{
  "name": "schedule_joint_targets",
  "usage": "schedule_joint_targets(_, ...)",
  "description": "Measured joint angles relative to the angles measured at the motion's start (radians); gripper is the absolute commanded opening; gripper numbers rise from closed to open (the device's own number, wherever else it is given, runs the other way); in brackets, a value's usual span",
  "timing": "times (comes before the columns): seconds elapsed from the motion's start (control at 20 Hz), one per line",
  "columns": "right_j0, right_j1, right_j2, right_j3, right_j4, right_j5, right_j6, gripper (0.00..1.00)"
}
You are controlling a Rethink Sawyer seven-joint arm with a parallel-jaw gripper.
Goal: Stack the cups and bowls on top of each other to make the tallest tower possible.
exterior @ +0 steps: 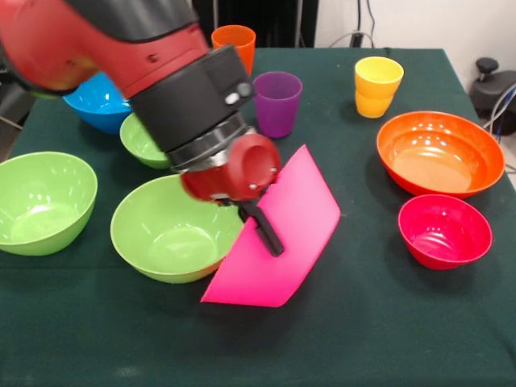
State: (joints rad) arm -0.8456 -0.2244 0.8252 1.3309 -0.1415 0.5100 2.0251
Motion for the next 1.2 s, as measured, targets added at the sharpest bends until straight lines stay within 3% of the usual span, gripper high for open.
schedule_joint_targets(0.1,-0.035,0.033,0.039,0.0,0.0,0.008,-0.05,0.0)
schedule_joint_targets(0.3,-0.046,0.051,0.058,0.0,-0.003,0.012,-0.083,0.0)
schedule_joint_targets(1.2,0.019,-0.026,0.054,0.074,-0.143,0.012,-0.083,0.0)
